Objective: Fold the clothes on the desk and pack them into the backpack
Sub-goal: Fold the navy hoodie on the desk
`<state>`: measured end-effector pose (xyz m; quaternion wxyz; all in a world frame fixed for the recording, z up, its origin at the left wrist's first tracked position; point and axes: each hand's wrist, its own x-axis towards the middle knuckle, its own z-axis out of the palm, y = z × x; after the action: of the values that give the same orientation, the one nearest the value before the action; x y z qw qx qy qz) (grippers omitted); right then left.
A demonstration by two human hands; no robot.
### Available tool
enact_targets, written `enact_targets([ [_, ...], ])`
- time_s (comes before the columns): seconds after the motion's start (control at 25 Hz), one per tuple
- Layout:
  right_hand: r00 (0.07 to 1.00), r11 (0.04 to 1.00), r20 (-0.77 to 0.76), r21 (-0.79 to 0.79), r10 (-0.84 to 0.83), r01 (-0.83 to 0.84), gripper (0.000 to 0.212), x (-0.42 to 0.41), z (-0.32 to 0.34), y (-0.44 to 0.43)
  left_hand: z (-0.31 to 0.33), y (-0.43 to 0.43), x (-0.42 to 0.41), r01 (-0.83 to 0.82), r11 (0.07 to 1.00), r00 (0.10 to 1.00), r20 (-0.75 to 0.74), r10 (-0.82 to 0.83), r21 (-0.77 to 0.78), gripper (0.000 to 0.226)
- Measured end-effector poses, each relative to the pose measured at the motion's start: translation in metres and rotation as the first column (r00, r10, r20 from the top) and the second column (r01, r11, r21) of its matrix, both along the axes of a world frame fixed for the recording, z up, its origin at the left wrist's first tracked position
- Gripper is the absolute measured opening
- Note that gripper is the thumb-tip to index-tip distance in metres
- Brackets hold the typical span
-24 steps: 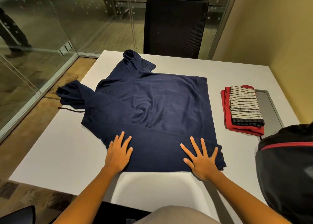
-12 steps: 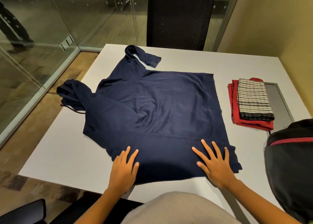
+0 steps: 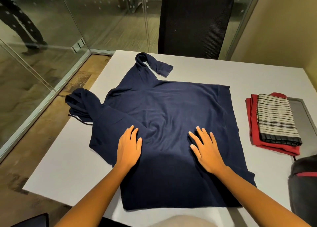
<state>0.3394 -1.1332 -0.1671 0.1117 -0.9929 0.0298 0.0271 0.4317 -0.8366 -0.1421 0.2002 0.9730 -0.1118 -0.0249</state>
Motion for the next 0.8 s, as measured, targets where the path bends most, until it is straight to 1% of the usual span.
enact_targets([
  [0.24, 0.999, 0.998, 0.033, 0.062, 0.032, -0.034, 0.072, 0.110, -0.001, -0.019, -0.011, -0.017, 0.080, -0.041, 0.999, 0.999, -0.005, 0.041, 0.011, 0.048],
  [0.32, 0.999, 0.997, 0.032, 0.073, 0.013, -0.015, 0.076, 0.153, -0.006, -0.031, -0.017, -0.025, 0.120, -0.072, 0.996, 0.997, -0.019, 0.073, 0.049, 0.050],
  [0.36, 1.000, 0.998, 0.023, 0.066, -0.007, 0.005, 0.077, 0.171, -0.011, -0.039, -0.021, -0.029, 0.140, -0.099, 0.993, 0.994, -0.039, 0.102, 0.070, 0.052],
  [0.44, 0.998, 0.998, -0.010, 0.026, -0.060, 0.060, 0.080, 0.198, -0.021, -0.057, -0.027, -0.037, 0.174, -0.171, 0.981, 0.975, -0.127, 0.181, 0.090, 0.059],
  [0.52, 0.992, 0.992, -0.042, -0.035, -0.122, 0.120, 0.077, 0.218, -0.035, -0.076, -0.039, -0.046, 0.204, -0.191, 0.972, 0.958, -0.191, 0.216, 0.140, 0.068],
  [0.64, 0.983, 0.977, 0.017, -0.110, -0.181, 0.181, 0.066, 0.240, -0.051, -0.095, -0.058, -0.058, 0.239, -0.154, 0.963, 0.972, -0.142, 0.188, 0.220, 0.074],
  [0.8, 0.963, 0.959, 0.079, -0.102, -0.256, 0.263, 0.065, 0.260, -0.054, -0.103, -0.070, -0.065, 0.273, -0.091, 0.973, 0.996, 0.013, 0.090, 0.214, 0.075],
])
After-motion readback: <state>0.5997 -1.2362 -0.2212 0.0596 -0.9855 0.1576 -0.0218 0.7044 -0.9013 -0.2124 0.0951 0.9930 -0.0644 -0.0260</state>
